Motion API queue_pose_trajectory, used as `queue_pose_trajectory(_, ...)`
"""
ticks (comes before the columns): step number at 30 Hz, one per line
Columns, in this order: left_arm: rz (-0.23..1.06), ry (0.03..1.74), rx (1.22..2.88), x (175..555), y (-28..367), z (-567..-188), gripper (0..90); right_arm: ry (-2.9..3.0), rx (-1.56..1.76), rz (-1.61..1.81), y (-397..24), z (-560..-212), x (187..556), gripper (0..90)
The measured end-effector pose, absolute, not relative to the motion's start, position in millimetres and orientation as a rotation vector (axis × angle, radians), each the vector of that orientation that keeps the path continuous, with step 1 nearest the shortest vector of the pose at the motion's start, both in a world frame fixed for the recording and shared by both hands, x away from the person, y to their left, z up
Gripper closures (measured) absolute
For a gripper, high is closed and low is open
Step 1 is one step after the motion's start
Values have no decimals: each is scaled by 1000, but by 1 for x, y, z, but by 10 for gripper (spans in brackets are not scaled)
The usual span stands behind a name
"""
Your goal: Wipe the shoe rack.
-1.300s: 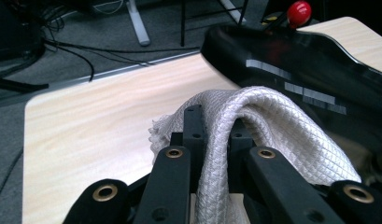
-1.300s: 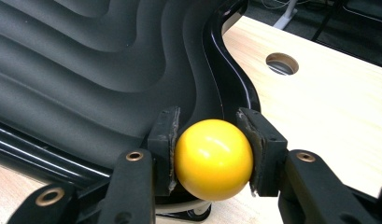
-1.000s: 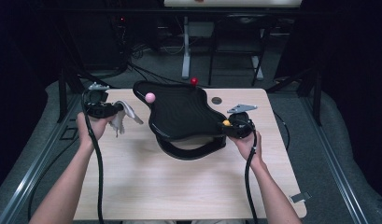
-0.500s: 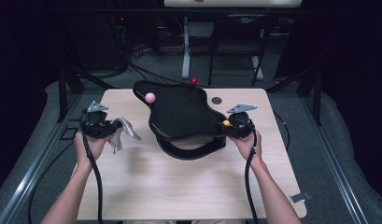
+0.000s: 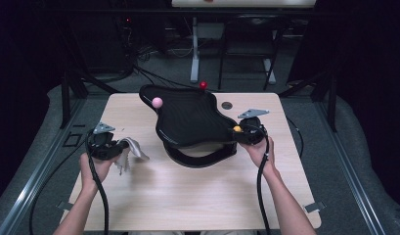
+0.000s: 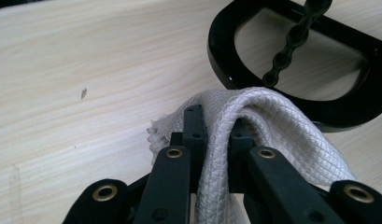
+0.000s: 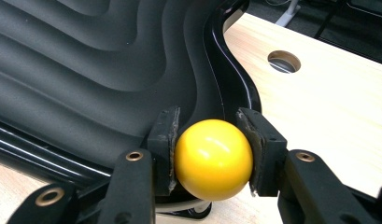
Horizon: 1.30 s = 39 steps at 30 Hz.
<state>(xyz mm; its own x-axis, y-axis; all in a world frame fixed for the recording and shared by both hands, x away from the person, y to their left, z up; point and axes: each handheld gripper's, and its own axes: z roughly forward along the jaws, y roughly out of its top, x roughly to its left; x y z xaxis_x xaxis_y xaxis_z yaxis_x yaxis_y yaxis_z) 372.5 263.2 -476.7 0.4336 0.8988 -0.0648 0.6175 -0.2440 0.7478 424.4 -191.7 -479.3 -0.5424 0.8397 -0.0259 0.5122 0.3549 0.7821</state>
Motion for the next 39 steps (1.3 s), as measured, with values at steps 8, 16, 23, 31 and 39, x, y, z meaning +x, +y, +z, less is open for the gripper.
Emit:
queue_pose_trajectory(8,471,1255,1982,373,255,-481,826,2247,1144,1045,-195,-478,426,598)
queue_pose_trajectory(16,452,1272,1969,366,259,-484,826,2291,1109,1026,-196,-475,430,597)
queue_pose_trajectory(23,438,1283,1939,359,263,-483,826,2245,1227,1019,-193,-472,425,431)
queue_pose_trajectory(31,431,1272,1948,357,259,-483,826,2279,1243,1012,-195,-472,421,597)
queue_pose_trajectory(39,429,1267,1946,358,260,-483,826,2348,1165,1012,-201,-471,430,600)
